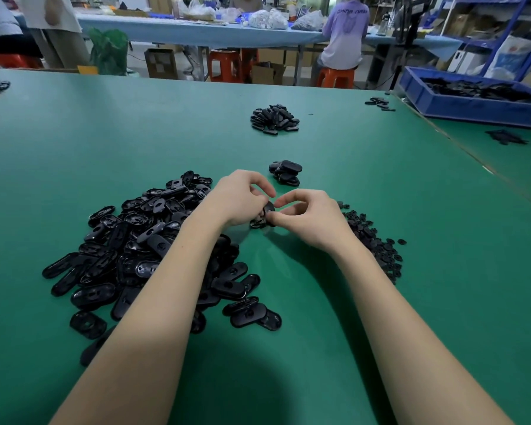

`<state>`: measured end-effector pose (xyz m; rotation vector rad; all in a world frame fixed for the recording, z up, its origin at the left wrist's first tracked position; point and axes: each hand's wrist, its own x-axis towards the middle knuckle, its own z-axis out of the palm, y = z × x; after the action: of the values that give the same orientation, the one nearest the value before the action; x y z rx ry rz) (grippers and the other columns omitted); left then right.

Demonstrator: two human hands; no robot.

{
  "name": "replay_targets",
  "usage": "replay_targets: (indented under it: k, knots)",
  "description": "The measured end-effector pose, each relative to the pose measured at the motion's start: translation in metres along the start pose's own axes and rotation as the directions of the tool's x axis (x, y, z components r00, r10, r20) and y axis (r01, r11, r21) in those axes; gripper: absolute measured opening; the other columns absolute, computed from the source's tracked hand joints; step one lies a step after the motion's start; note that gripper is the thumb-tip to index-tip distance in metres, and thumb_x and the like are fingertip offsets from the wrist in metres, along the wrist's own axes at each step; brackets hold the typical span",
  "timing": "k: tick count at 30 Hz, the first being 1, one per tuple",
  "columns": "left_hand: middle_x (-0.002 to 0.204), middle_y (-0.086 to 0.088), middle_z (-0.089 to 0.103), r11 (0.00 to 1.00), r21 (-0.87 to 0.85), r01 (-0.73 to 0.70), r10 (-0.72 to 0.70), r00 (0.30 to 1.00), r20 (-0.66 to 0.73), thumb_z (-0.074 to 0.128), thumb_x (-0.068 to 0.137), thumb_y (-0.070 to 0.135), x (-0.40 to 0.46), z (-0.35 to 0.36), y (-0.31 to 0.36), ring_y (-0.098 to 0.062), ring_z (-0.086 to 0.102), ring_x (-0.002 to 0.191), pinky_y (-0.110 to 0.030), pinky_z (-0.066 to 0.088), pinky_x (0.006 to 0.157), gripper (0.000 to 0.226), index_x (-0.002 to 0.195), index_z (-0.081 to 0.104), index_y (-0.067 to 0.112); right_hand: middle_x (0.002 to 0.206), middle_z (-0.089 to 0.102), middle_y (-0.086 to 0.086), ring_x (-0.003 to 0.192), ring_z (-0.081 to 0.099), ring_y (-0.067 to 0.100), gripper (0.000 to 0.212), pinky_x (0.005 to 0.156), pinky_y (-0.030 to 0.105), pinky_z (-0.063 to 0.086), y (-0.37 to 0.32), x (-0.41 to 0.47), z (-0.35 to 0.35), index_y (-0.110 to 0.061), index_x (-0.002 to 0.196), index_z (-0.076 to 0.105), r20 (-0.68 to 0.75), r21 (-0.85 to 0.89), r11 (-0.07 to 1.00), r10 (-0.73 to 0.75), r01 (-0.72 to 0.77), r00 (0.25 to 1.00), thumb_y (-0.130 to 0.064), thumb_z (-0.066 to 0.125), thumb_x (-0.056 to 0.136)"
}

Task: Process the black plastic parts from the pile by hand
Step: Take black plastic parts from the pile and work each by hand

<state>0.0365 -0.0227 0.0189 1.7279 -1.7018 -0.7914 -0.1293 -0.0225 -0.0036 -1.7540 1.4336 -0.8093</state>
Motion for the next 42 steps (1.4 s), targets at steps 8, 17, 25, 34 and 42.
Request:
replay_targets:
  k: [8,17,25,34,42]
  knots:
    - [0.089,-0.007,0.074,0.995,-0.090,-0.050,0.057,0.995,0.084,0.062,0.088,0.011,0.000,0.001,-0.002,-0.017,0.065,0.070,-0.035,0.059,0.084,0.025,0.093,0.072,0.033,0.065,0.067,-0.015,0.056,0.055,0.000,0.013,0.052,0.016,0.041,0.000,0.000,-0.015,-0.031,0.095,0.074,0.024,0.086,0.996,0.031,-0.033,0.999,-0.030,0.080,0.084]
    - [0.092,0.010,0.069,0.980,0.082,-0.182,0.178,0.982,0.057,0.080,0.081,0.032,-0.006,0.011,0.007,-0.011,0.064,0.072,-0.027,0.054,0.071,0.019,0.094,0.066,0.031,0.076,0.074,-0.010,0.062,0.060,0.003,0.025,0.061,0.019,0.041,0.007,0.000,-0.039,-0.030,0.104,0.070,0.038,0.103,0.990,0.090,-0.093,0.995,-0.031,0.082,0.082]
    - [0.095,0.015,0.068,0.972,0.149,-0.183,0.178,0.983,0.045,0.080,0.080,0.037,-0.004,0.017,0.005,0.000,0.057,0.072,-0.035,0.055,0.086,0.021,0.087,0.061,0.034,0.107,0.074,-0.009,0.111,0.061,0.023,0.028,0.084,0.033,0.046,0.031,0.000,-0.061,-0.032,0.106,0.074,-0.414,-0.372,0.889,0.100,-0.268,0.905,-0.022,0.053,0.091]
    - [0.097,0.016,0.067,0.973,0.154,-0.172,0.166,0.985,0.051,0.081,0.080,0.039,-0.005,0.019,0.005,-0.003,0.057,0.073,-0.041,0.055,0.089,0.022,0.089,0.062,0.032,0.124,0.069,-0.006,0.126,0.053,0.025,0.025,0.100,0.040,0.047,0.036,0.000,-0.058,-0.037,0.117,0.072,-0.330,-0.488,0.820,0.142,-0.298,0.933,-0.032,0.061,0.094]
    - [0.097,0.015,0.067,0.972,0.168,-0.165,0.157,0.986,0.058,0.081,0.079,0.041,-0.005,0.020,0.004,-0.005,0.058,0.075,-0.041,0.055,0.089,0.024,0.090,0.063,0.031,0.106,0.073,-0.007,0.112,0.061,0.024,0.013,0.094,0.039,0.051,0.035,0.001,-0.055,-0.031,0.098,0.076,-0.371,-0.432,0.847,0.146,-0.310,0.917,-0.026,0.066,0.090]
